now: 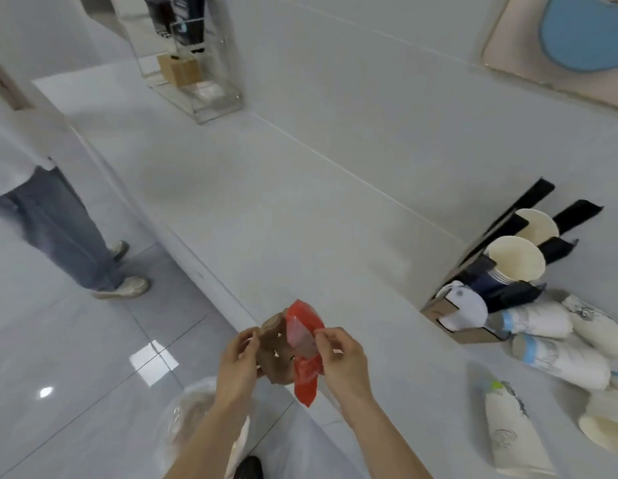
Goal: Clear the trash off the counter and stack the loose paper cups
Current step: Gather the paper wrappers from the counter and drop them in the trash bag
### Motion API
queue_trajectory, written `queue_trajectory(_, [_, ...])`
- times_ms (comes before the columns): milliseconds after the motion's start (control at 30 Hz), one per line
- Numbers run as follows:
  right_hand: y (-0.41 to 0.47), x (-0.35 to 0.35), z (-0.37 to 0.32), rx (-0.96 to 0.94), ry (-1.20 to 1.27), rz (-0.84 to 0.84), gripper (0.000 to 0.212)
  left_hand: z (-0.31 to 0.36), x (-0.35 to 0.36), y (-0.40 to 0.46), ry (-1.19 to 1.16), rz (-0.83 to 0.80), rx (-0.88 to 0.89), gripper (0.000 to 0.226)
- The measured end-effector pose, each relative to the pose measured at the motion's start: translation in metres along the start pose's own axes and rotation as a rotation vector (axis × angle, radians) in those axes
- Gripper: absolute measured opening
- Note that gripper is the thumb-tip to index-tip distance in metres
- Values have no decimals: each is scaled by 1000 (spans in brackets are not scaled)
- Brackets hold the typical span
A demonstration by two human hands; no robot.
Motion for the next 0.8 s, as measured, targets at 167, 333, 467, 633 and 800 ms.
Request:
queue_trajectory(167, [18,110,0,36,-104,-119,15,-25,-111,-7,-65,170,-46,17])
queue_trajectory(333, [23,193,42,187,-192,-242,17,-73,-185,-18,-30,319,-142,7])
queue_trajectory(467, [24,239,83,325,-262,-326,22,-115,-220,-26,8,369,-255,8])
queue_trajectory(633, [31,281,121,418,-333,-419,25,-154,-247,-16,49,369,-338,5])
queue_trajectory(800, [36,319,122,493,-375,-605,53,-173,-263,12,225,243,-416,52])
Point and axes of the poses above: each hand's wrist, its own y-axis towards the middle knuckle, its own x-axis out of the palm, z = x × y, the point moved 7 cm from there along y, towards the middle knuckle, and after that the axes turned 14 degrees about -z, right-handed, at the moved point
